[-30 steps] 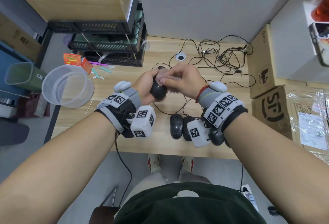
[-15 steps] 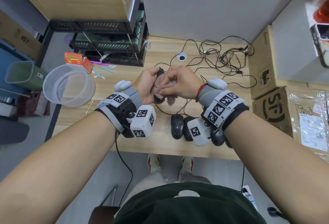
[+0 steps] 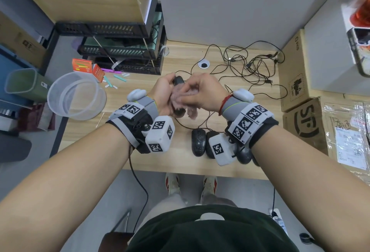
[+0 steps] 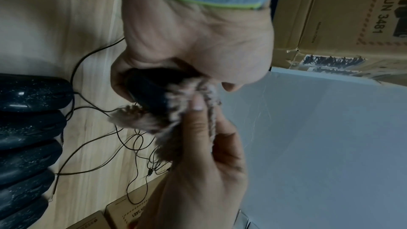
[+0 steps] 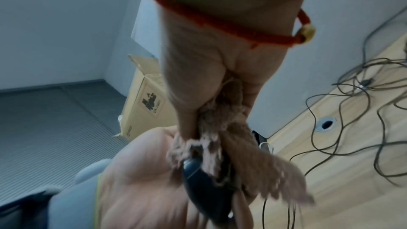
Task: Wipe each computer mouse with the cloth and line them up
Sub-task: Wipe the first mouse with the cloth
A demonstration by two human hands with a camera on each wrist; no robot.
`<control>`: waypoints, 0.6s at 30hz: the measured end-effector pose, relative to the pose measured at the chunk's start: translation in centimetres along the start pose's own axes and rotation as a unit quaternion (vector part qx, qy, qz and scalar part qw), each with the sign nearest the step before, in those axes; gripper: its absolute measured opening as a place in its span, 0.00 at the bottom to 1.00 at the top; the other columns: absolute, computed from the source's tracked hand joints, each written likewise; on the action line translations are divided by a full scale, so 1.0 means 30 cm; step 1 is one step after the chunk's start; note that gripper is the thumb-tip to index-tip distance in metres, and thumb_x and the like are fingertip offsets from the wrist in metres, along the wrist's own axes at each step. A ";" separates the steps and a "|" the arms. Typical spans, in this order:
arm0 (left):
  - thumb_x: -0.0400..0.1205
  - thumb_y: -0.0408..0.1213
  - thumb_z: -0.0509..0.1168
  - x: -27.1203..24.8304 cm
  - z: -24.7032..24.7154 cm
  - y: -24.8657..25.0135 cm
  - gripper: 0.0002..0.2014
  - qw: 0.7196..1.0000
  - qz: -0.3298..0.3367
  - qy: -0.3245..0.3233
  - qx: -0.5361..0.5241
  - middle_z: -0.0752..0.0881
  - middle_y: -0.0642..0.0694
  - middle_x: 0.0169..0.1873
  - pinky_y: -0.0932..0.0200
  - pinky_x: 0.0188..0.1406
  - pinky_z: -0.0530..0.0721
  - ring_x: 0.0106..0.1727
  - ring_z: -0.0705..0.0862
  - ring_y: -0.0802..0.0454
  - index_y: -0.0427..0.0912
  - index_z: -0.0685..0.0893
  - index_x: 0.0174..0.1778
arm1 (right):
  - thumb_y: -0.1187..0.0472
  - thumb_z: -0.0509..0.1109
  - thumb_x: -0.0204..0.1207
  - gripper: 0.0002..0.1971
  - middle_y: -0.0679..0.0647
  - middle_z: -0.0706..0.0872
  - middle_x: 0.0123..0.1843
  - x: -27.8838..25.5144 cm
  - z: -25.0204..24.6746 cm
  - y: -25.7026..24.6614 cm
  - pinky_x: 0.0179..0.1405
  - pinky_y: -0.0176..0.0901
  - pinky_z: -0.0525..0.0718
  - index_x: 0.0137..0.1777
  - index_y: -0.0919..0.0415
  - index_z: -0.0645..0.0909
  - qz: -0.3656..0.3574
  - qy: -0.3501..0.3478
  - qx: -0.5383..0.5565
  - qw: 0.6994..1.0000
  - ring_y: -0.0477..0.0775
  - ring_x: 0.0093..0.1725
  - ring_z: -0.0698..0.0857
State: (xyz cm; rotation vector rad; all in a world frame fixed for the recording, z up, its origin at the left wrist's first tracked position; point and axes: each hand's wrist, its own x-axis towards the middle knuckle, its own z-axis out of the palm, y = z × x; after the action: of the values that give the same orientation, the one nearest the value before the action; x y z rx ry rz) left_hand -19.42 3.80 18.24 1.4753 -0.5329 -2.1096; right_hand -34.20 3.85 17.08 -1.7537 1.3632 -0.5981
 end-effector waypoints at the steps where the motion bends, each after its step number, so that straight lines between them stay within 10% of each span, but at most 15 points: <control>1: 0.90 0.56 0.43 -0.015 0.015 0.002 0.28 1.000 0.007 -0.015 0.008 0.84 0.38 0.32 0.59 0.26 0.81 0.28 0.82 0.44 0.40 0.81 0.46 | 0.59 0.86 0.65 0.13 0.43 0.82 0.40 0.013 0.000 0.009 0.43 0.33 0.78 0.35 0.42 0.85 0.007 0.041 0.017 0.999 0.40 0.40 0.81; 5: 0.92 0.53 0.41 -0.033 0.047 -0.006 0.28 0.999 0.022 -0.031 -0.013 0.87 0.34 0.35 0.57 0.19 0.83 0.31 0.86 0.40 0.36 0.82 0.54 | 0.58 0.86 0.65 0.11 0.48 0.83 0.42 0.026 -0.011 0.023 0.43 0.35 0.76 0.36 0.46 0.85 0.009 0.076 0.019 0.997 0.40 0.40 0.81; 10: 0.88 0.63 0.46 -0.012 0.006 0.001 0.32 0.999 -0.027 0.021 -0.006 0.87 0.35 0.42 0.54 0.45 0.79 0.38 0.86 0.41 0.38 0.82 0.43 | 0.67 0.86 0.64 0.13 0.48 0.78 0.46 -0.042 -0.001 0.005 0.29 0.44 0.89 0.35 0.53 0.84 0.005 -0.094 0.092 0.991 0.47 0.31 0.89; 13: 0.89 0.61 0.44 -0.023 0.011 0.001 0.38 1.000 -0.024 0.012 0.012 0.85 0.36 0.40 0.56 0.36 0.79 0.34 0.85 0.42 0.39 0.90 0.33 | 0.63 0.87 0.63 0.11 0.44 0.81 0.41 -0.020 0.010 0.035 0.34 0.28 0.80 0.36 0.52 0.87 0.003 -0.037 0.064 0.997 0.33 0.32 0.82; 18: 0.91 0.58 0.42 -0.046 0.049 0.002 0.33 1.000 -0.012 -0.002 0.004 0.88 0.36 0.31 0.55 0.22 0.86 0.24 0.87 0.42 0.35 0.83 0.47 | 0.59 0.87 0.65 0.14 0.40 0.83 0.36 0.011 0.009 0.057 0.42 0.36 0.78 0.32 0.44 0.83 0.025 0.069 0.082 0.994 0.35 0.35 0.80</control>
State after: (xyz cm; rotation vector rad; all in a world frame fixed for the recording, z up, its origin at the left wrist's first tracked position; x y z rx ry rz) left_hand -20.38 4.64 19.80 1.4894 -0.5270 -2.1306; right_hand -34.83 3.50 15.49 -1.5679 1.4057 -0.7931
